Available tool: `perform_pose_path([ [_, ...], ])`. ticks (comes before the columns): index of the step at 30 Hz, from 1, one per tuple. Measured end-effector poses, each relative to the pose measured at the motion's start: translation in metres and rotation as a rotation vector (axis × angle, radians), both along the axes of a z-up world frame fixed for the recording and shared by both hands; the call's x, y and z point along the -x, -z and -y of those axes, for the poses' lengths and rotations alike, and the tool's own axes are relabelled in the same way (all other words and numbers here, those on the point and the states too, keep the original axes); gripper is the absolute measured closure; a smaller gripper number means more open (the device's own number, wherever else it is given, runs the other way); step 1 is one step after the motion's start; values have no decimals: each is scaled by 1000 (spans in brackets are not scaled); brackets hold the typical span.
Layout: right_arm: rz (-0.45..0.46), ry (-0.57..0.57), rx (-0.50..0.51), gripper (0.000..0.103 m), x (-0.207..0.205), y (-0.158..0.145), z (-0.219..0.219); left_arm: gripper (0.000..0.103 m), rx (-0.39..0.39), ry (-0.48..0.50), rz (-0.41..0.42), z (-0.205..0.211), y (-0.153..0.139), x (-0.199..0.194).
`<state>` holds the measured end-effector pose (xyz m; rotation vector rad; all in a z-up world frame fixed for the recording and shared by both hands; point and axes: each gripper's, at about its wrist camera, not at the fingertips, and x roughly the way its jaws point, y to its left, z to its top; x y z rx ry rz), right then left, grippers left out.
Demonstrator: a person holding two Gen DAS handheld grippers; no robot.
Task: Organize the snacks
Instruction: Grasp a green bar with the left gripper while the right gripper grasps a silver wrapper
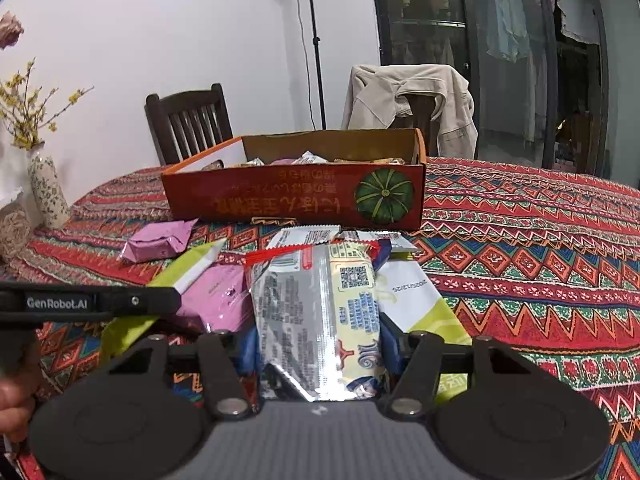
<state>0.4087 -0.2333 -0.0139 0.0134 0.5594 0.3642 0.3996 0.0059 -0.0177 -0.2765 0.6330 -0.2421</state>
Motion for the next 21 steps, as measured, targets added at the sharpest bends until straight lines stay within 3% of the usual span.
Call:
perform_pose_path([
  [4,12,13,-4,46,9,-5,2,70,16,-28,-1,-5,-11,13],
  [11,43,7,-20,46,67,-25,11,70,11,-28,62,-6,-41,77],
  [21,22,-16,-24,46,131,-26,15,70,2,-17,81,0,-55,132],
])
